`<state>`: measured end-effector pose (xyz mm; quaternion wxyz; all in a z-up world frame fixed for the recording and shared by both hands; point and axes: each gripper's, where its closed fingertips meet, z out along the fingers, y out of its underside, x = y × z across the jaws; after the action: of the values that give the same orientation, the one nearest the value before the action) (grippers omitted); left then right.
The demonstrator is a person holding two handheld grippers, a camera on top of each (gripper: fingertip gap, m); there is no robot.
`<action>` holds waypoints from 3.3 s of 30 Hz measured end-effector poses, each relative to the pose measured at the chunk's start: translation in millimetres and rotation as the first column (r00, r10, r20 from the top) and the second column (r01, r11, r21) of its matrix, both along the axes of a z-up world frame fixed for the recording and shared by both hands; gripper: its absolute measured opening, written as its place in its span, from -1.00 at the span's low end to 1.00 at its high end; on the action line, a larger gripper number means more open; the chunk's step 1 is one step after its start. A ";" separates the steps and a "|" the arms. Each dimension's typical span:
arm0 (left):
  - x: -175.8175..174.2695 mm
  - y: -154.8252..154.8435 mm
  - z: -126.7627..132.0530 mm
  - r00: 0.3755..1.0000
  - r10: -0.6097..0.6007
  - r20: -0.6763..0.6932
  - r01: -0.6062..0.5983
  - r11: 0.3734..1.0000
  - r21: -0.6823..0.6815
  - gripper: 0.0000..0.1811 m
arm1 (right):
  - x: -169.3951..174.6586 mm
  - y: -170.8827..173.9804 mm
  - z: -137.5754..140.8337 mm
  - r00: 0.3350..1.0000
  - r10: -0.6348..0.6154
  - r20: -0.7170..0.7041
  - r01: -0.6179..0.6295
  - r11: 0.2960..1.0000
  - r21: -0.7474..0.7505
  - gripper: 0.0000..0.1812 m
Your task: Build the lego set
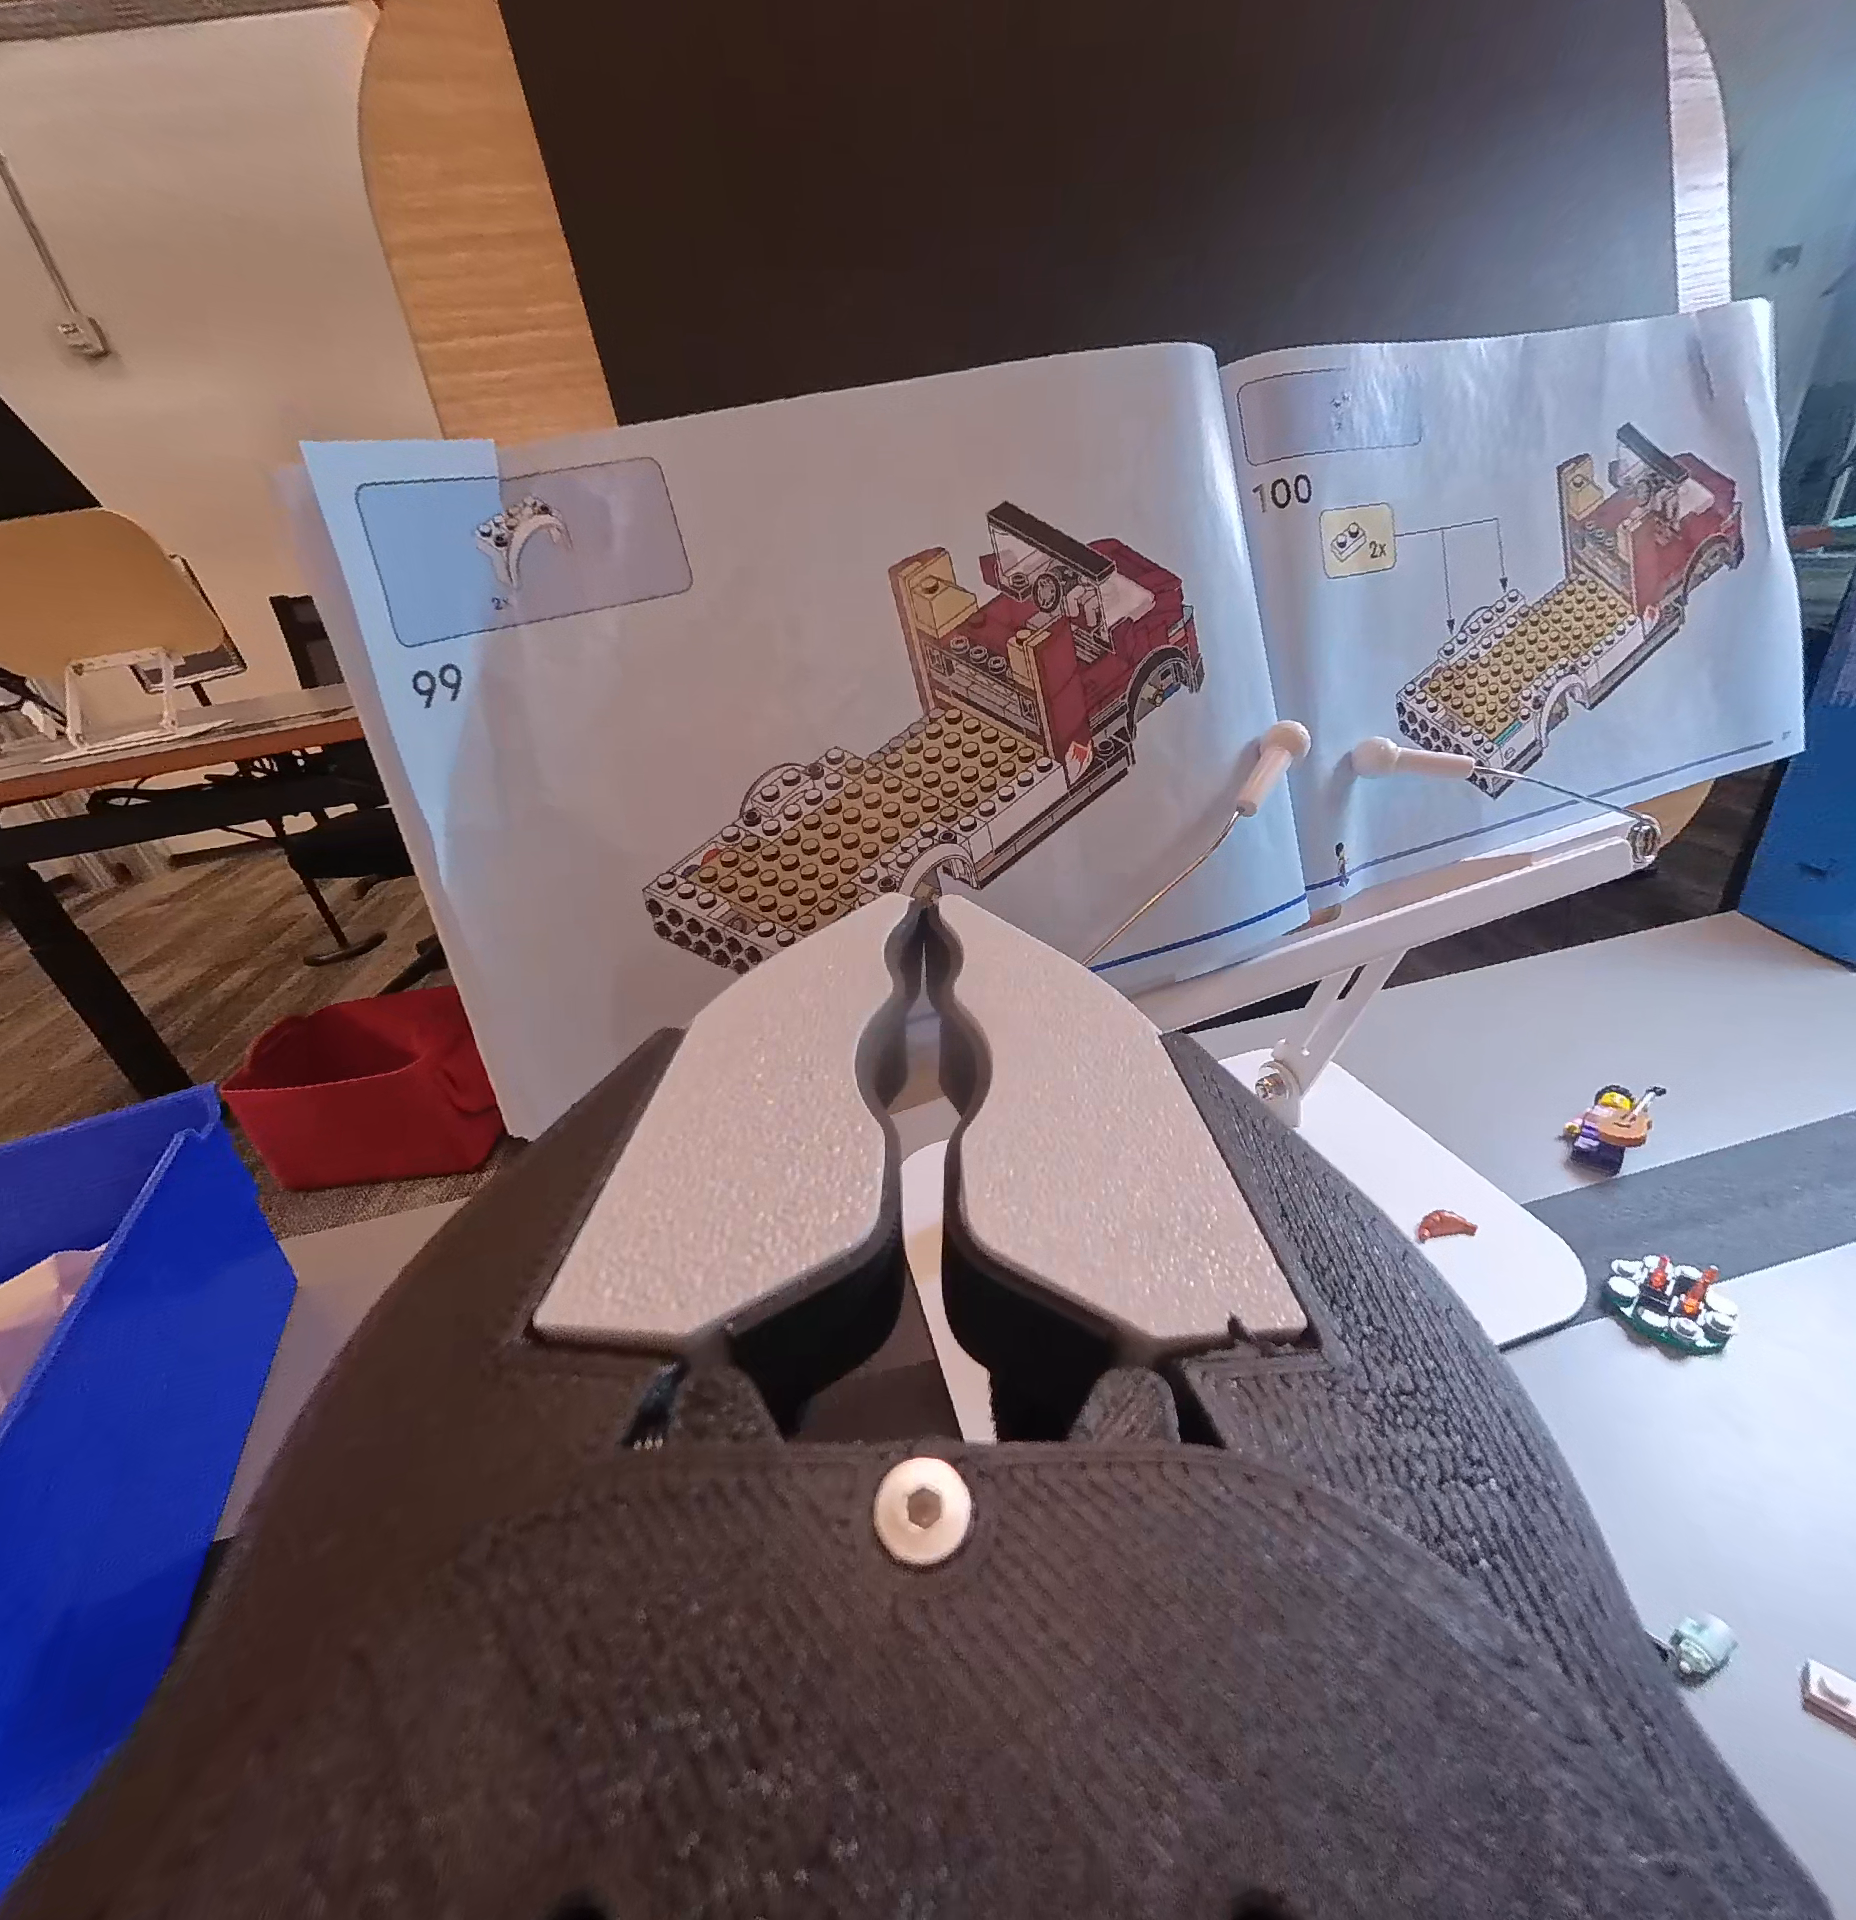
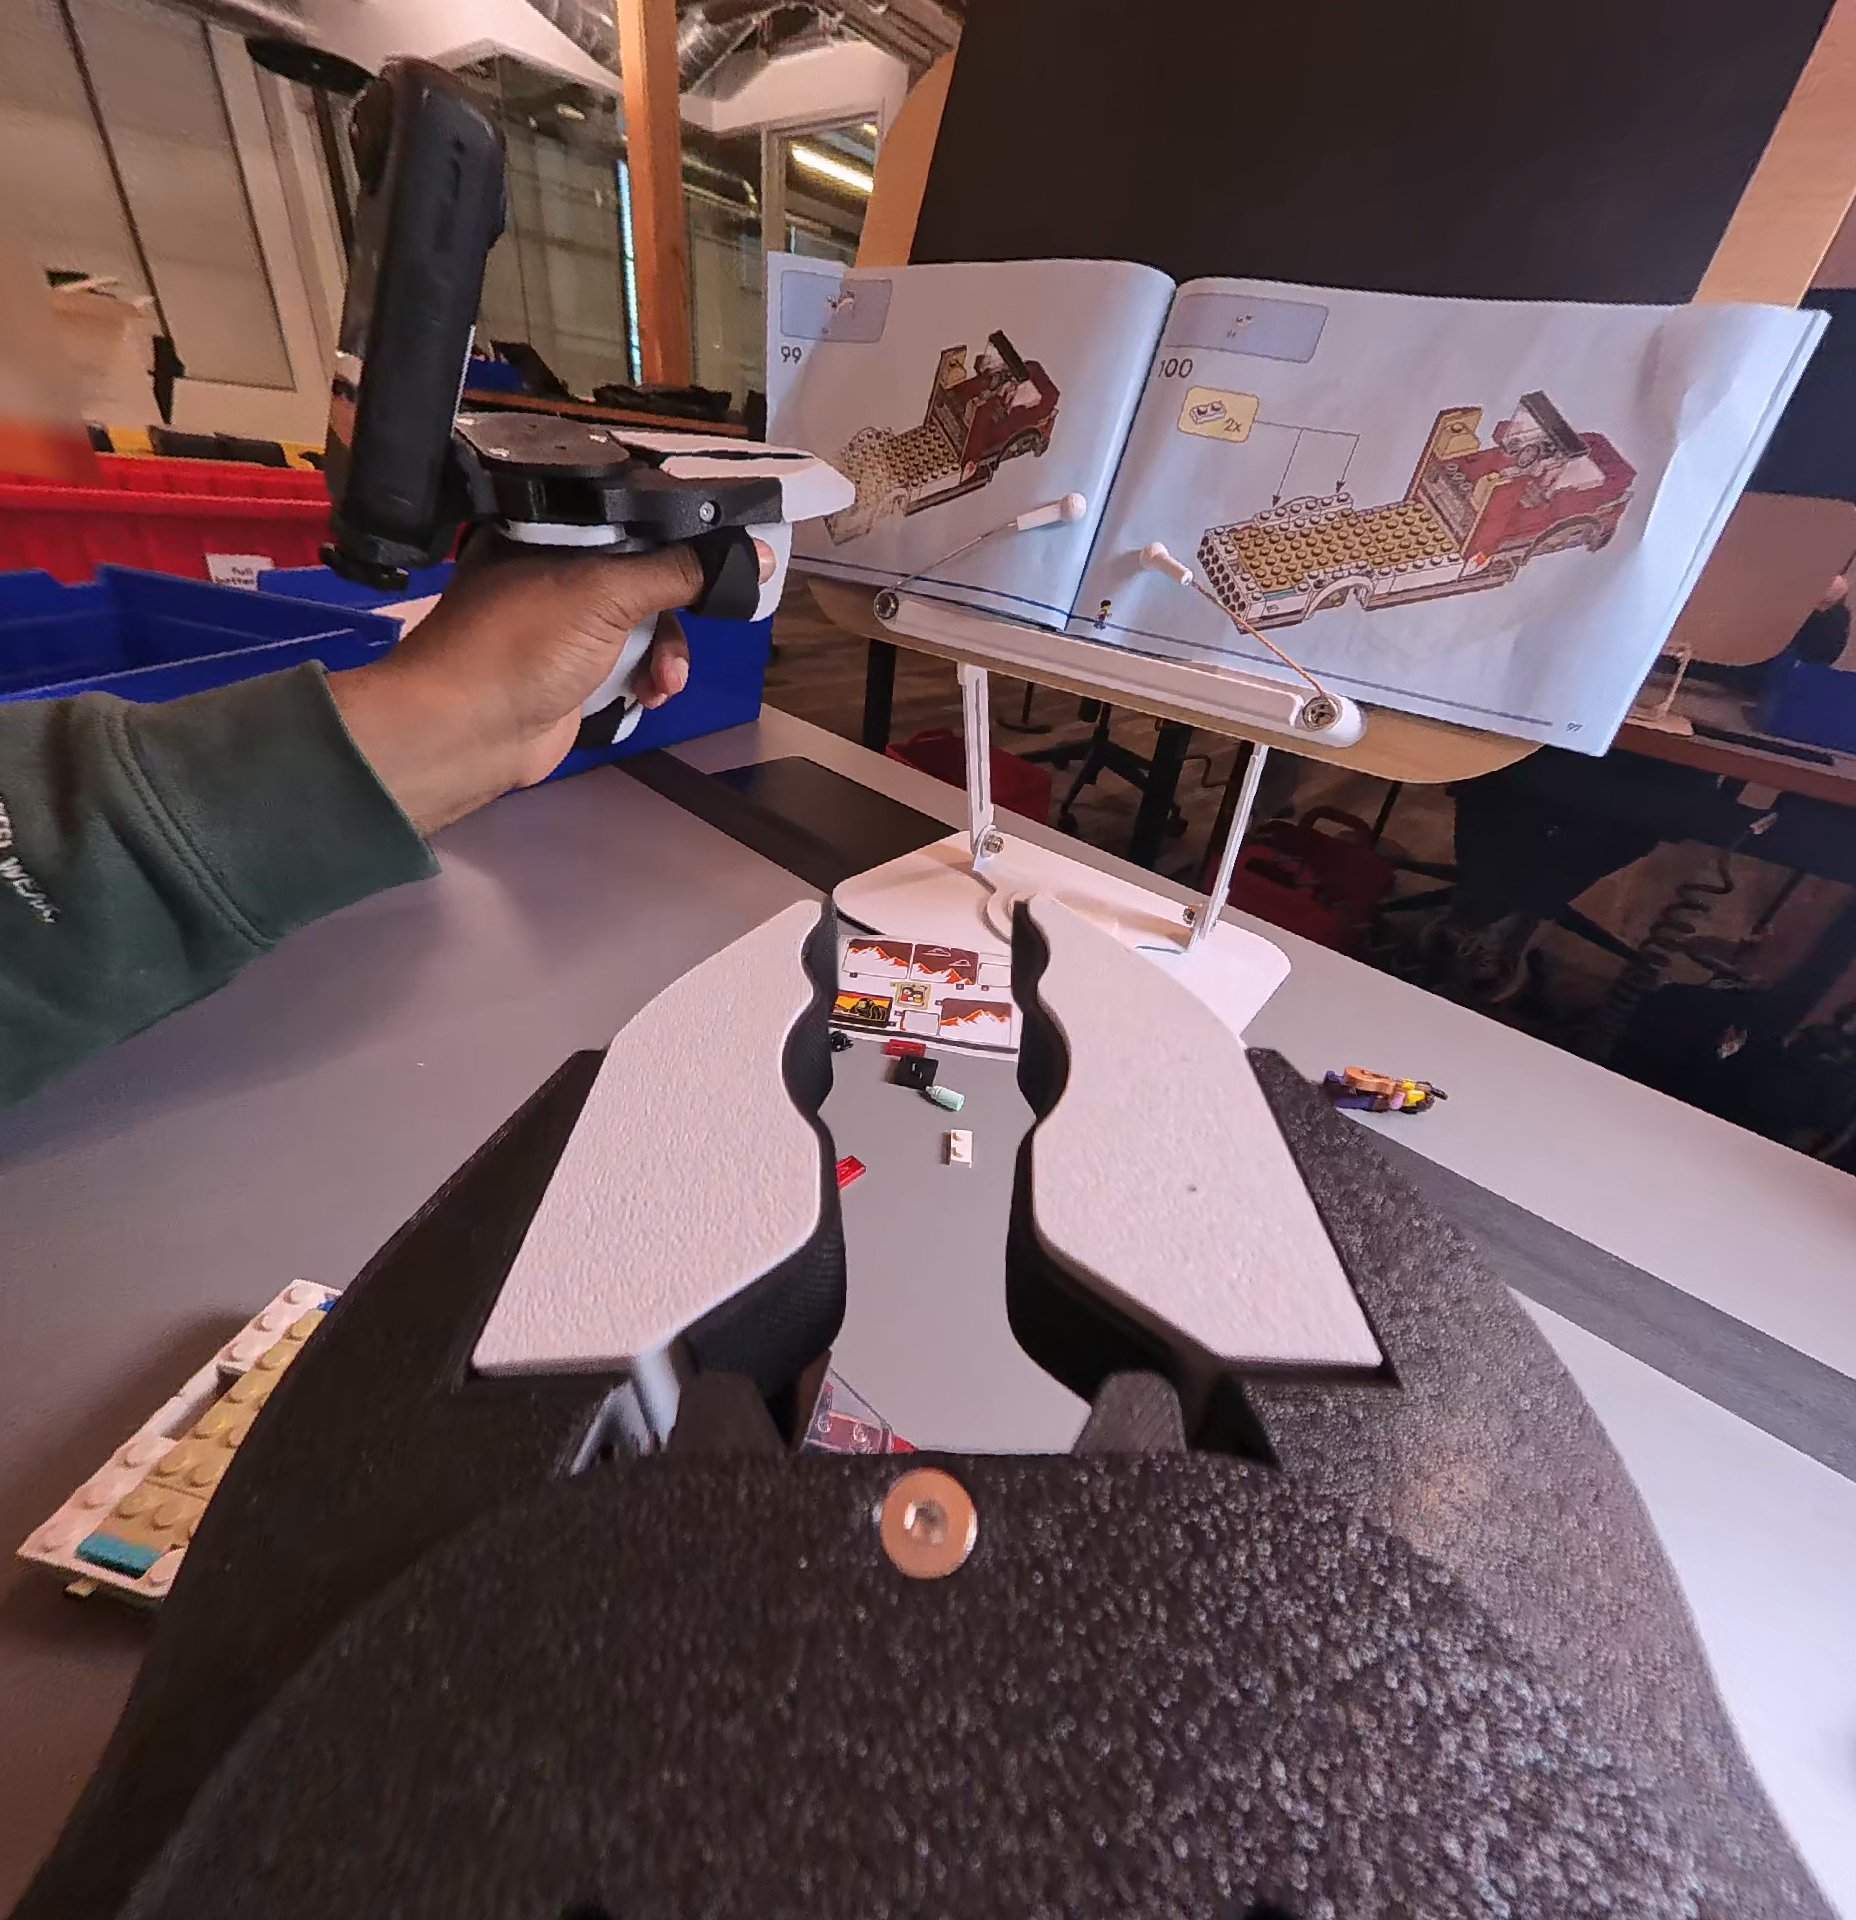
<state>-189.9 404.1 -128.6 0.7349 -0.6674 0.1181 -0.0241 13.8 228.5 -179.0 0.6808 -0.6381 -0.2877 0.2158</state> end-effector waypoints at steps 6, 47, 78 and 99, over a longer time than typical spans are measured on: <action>1.5 0.3 -1.3 1.000 0.001 -0.005 -0.001 1.000 0.004 -1.00 | -1.5 0.3 -3.5 1.000 0.003 0.013 -0.003 1.000 -0.006 -0.65; -40.5 24.5 13.6 0.997 0.071 -0.045 -0.069 0.997 0.034 -1.00 | 5.6 9.2 -9.7 0.999 -0.034 0.020 0.035 0.999 -0.014 -0.65; -16.9 -8.7 21.9 0.999 0.029 -0.017 -0.029 0.999 0.031 -1.00 | 7.5 3.7 1.3 1.000 -0.015 -0.021 0.015 1.000 0.004 -0.62; -113.7 -198.2 77.3 0.975 -0.159 -0.157 0.133 0.977 -0.167 -0.81 | 13.4 -57.8 59.9 0.996 0.043 0.082 -0.052 0.991 0.122 -0.48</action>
<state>-303.6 205.9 -51.3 0.6643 -0.7116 0.2267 -0.0305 27.3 170.7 -119.1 0.7017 -0.5957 -0.3424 0.1882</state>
